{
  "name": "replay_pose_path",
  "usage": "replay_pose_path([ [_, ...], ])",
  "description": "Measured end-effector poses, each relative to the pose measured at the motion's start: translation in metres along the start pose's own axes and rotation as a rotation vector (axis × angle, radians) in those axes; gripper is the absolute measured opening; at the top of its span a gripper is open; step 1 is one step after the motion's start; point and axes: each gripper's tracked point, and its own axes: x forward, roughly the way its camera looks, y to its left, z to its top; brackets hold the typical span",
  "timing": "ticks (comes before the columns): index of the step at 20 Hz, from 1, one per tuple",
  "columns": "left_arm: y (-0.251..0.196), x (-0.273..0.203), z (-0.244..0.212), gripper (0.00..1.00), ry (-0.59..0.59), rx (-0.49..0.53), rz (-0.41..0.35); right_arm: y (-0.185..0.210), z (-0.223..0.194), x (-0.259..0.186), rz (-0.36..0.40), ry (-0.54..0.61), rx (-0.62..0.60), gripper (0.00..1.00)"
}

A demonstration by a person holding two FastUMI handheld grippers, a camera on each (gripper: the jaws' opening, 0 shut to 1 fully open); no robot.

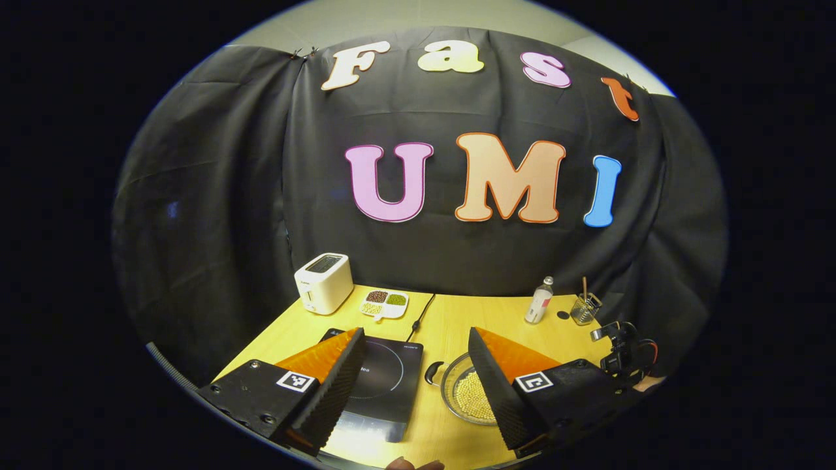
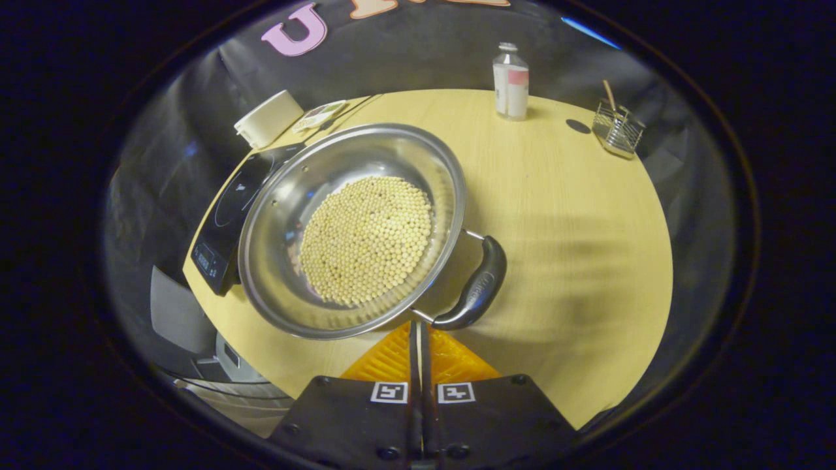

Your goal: First push the handle of the pot to place it horizontally, then grasp the pot with both hands and set it on the induction cooktop.

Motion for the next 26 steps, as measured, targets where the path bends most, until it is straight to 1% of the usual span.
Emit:
replay_pose_path([
  [2,0.001,0.0,0.0,0.96,0.001,-0.002,0.002,-0.005,0.005,0.001,-0.008,-0.001,-0.001,0.0],
  [3,0.001,0.0,-0.001,0.96,0.002,-0.004,0.003,-0.008,0.008,0.002,-0.015,-0.003,-0.005,0.03],
  [4,0.001,0.0,0.0,0.96,0.0,-0.008,0.002,-0.011,0.011,0.003,-0.025,-0.006,-0.009,0.0],
  [7,0.001,0.001,-0.001,0.95,0.001,-0.016,0.0,-0.016,0.017,0.004,-0.035,-0.003,-0.001,0.0],
  [8,0.002,0.001,-0.001,0.96,0.001,-0.016,0.001,-0.017,0.018,0.004,-0.037,-0.001,0.002,0.03],
  [9,0.002,0.0,0.0,0.92,-0.003,-0.015,0.001,-0.018,0.02,0.004,-0.042,-0.006,0.001,0.03],
  [10,0.003,0.0,0.0,0.96,-0.003,-0.013,-0.002,-0.02,0.022,0.005,-0.051,-0.011,-0.002,0.0],
  [11,0.004,0.001,-0.002,0.96,0.0,-0.01,-0.005,-0.023,0.023,0.008,-0.06,-0.012,-0.005,0.0],
  [12,0.004,0.003,-0.005,0.96,0.012,-0.006,-0.01,-0.024,0.025,0.009,-0.065,-0.008,0.0,0.03],
  [13,0.004,0.005,-0.009,0.96,0.022,-0.006,-0.019,-0.025,0.028,0.01,-0.071,-0.006,0.008,0.0],
  [14,0.003,0.008,-0.01,0.92,0.029,-0.006,-0.033,-0.027,0.03,0.01,-0.084,-0.014,0.014,0.0],
  [15,0.002,0.014,-0.013,0.96,0.039,-0.007,-0.05,-0.03,0.032,0.01,-0.101,-0.014,0.025,0.0],
  [16,0.0,0.018,-0.017,0.96,0.053,-0.009,-0.07,-0.032,0.034,0.01,-0.115,-0.011,0.044,0.03],
  [17,-0.003,0.025,-0.022,0.96,0.064,-0.015,-0.097,-0.031,0.033,0.007,-0.129,-0.007,0.065,0.02],
  [18,-0.006,0.033,-0.027,0.96,0.077,-0.024,-0.117,-0.032,0.033,0.004,-0.145,-0.004,0.079,0.0],
  [20,-0.008,0.05,-0.047,0.96,0.12,-0.038,-0.142,-0.036,0.031,-0.005,-0.195,-0.005,0.11,0.0],
  [21,-0.011,0.06,-0.06,0.96,0.157,-0.045,-0.16,-0.037,0.033,-0.011,-0.215,-0.016,0.137,0.03],
  [22,-0.014,0.069,-0.077,0.96,0.211,-0.05,-0.185,-0.038,0.035,-0.017,-0.237,-0.03,0.169,0.03],
  [24,-0.02,0.085,-0.112,0.97,0.321,-0.07,-0.23,-0.037,0.043,-0.027,-0.256,-0.064,0.238,0.05],
  [25,-0.021,0.093,-0.128,0.96,0.362,-0.089,-0.24,-0.04,0.05,-0.031,-0.273,-0.083,0.268,0.11],
  [26,-0.023,0.101,-0.143,0.97,0.409,-0.101,-0.25,-0.042,0.051,-0.029,-0.288,-0.085,0.287,0.12],
])
